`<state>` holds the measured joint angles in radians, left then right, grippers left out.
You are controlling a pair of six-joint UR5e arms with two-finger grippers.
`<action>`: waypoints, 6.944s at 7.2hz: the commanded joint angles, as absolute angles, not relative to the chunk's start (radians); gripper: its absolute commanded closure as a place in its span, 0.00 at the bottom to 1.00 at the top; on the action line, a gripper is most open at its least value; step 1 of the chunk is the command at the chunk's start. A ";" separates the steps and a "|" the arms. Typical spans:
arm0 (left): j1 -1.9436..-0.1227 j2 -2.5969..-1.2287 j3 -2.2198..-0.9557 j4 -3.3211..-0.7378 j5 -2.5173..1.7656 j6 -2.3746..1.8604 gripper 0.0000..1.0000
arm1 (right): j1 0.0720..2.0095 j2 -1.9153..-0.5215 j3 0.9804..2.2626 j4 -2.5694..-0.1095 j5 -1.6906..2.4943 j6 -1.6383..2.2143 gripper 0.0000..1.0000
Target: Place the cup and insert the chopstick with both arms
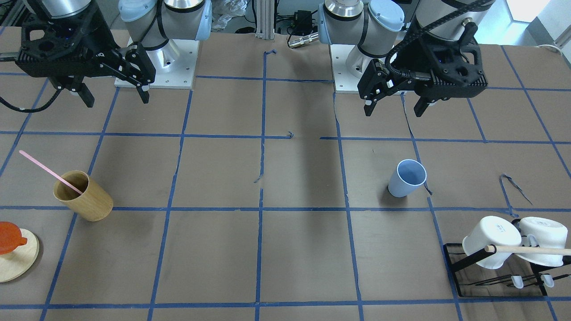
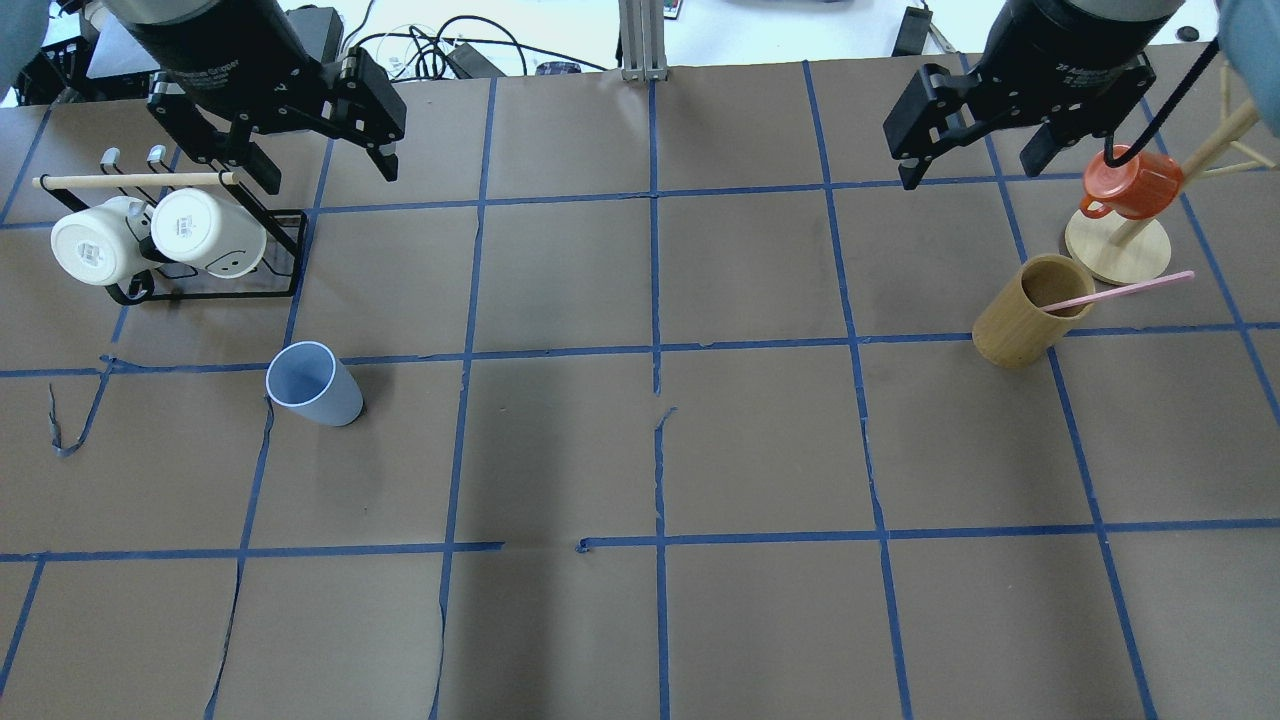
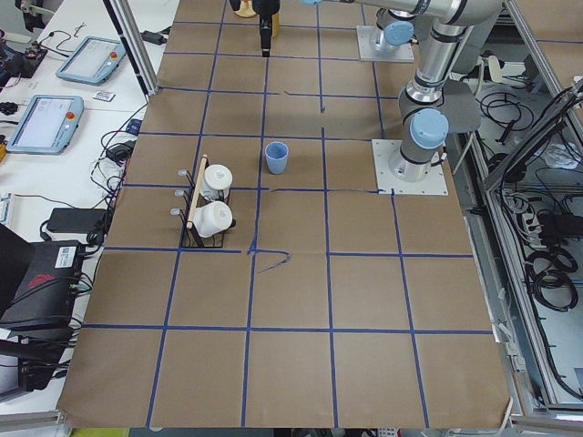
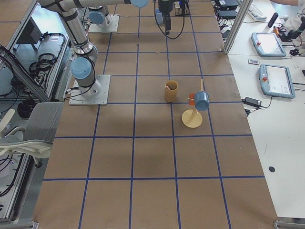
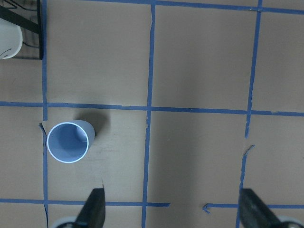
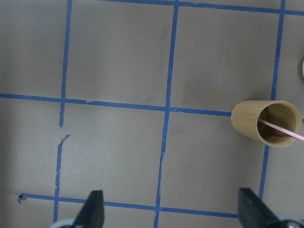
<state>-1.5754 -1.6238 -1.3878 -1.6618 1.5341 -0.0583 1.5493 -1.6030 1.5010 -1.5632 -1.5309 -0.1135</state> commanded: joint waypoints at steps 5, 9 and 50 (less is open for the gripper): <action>-1.551 -1.608 -1.391 -1.666 1.531 -0.057 0.00 | 1.549 -1.609 1.502 -1.554 -1.535 -0.115 0.00; -1.546 -1.609 -1.397 -1.657 1.528 -0.040 0.00 | 1.549 -1.609 1.508 -1.554 -1.532 -0.117 0.00; -2.099 -1.846 -1.806 -1.094 1.511 -0.486 0.00 | 1.029 -1.503 1.815 -1.899 -1.529 -1.555 0.97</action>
